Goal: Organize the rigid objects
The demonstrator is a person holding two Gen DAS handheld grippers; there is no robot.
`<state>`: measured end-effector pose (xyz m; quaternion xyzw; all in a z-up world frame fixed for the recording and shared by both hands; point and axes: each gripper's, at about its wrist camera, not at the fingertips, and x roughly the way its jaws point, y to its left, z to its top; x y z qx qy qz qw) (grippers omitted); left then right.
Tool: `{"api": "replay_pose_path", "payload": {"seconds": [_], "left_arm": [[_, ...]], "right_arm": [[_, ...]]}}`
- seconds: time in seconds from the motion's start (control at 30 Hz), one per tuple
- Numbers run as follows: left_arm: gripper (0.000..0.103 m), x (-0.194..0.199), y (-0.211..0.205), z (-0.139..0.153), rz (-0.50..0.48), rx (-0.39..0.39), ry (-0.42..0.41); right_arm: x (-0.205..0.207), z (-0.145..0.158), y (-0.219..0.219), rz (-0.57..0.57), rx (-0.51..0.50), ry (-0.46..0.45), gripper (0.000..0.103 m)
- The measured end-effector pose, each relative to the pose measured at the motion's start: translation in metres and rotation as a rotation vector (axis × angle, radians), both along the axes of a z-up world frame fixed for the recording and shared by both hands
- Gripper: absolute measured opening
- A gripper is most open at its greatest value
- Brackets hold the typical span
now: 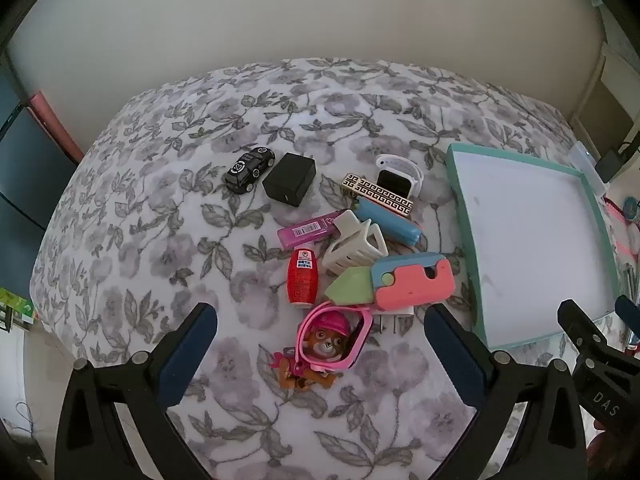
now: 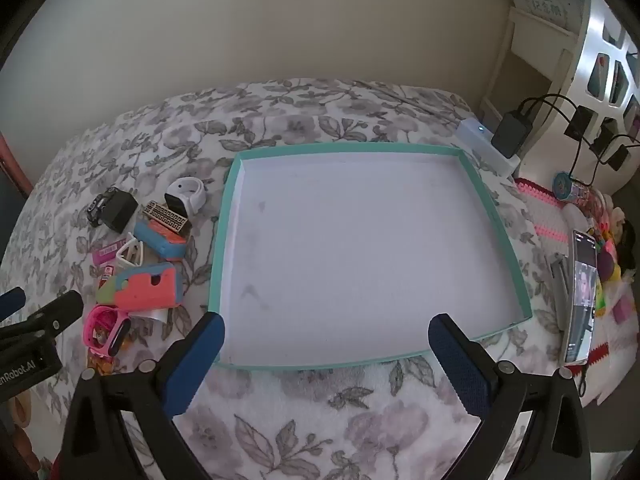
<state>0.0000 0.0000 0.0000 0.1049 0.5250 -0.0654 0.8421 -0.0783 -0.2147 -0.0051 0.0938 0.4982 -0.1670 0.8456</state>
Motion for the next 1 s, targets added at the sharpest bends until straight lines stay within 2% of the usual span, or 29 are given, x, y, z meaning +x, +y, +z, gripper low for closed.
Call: {"api": "replay_pose_path", "payload": {"seconds": [1.0], "left_arm": [[0.103, 0.0015, 0.0033, -0.0047, 0.006, -0.009, 0.023]], "right_arm": [[0.0017, -0.0004, -0.0001, -0.001, -0.010, 0.005, 0.103]]}}
